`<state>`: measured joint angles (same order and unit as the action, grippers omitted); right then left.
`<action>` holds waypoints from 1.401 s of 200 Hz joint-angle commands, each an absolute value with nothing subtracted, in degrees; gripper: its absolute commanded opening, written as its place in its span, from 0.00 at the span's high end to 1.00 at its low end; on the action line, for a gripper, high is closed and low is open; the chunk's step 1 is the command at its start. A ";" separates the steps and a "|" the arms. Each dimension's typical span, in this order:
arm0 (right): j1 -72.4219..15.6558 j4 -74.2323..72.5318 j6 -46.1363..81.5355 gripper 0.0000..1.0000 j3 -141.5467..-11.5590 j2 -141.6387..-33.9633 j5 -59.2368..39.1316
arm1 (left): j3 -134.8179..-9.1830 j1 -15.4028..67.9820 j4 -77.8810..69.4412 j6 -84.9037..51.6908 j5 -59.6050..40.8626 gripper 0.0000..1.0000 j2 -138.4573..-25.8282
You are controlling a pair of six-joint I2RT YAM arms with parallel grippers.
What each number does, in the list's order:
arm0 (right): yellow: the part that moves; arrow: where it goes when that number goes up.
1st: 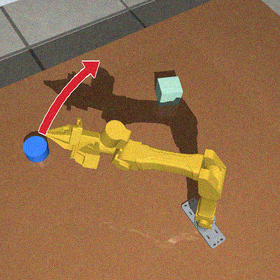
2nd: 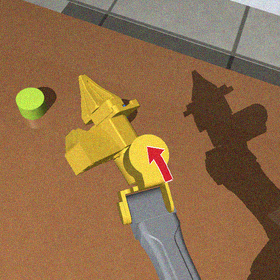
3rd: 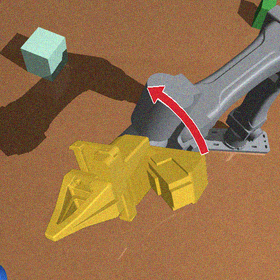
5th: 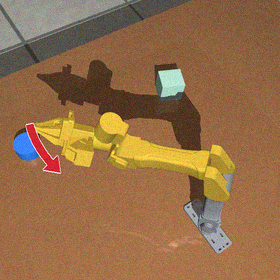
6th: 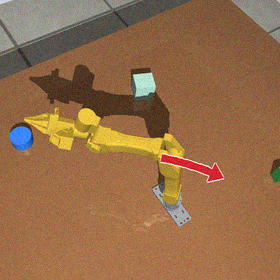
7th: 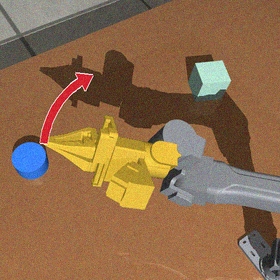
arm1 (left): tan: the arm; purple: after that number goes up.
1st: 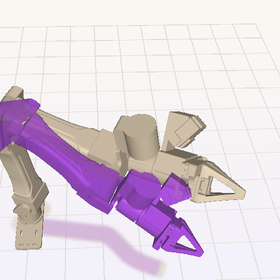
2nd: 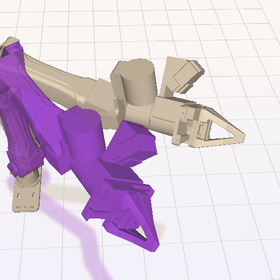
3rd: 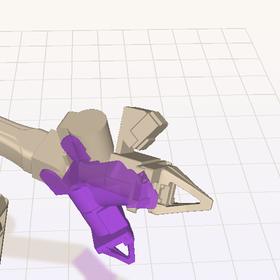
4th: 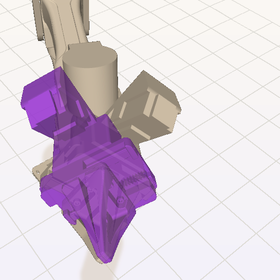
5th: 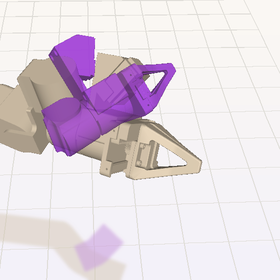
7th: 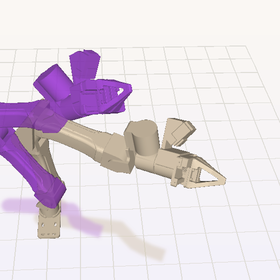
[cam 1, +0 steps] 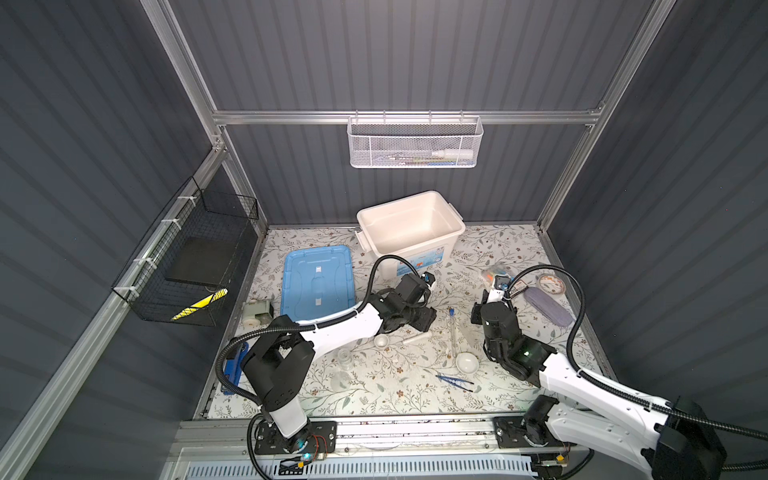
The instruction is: Organize the chemistry lab equipment
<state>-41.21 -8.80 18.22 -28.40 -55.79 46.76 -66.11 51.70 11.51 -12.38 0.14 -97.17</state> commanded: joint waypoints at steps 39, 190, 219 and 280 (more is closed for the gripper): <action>-42.21 -3.10 18.99 0.84 -26.59 -55.07 45.84 | -65.65 53.03 10.63 -13.30 -0.19 0.34 -98.35; -42.22 3.86 21.80 0.83 -26.52 -51.33 41.48 | -65.64 54.45 9.84 -13.56 0.09 0.34 -98.96; -42.22 4.57 22.07 0.84 -26.94 -51.36 41.71 | -65.80 54.59 9.93 -13.54 0.00 0.34 -99.19; -42.21 4.60 20.17 0.84 -27.78 -50.79 43.17 | -65.96 55.02 9.93 -13.45 0.26 0.34 -99.18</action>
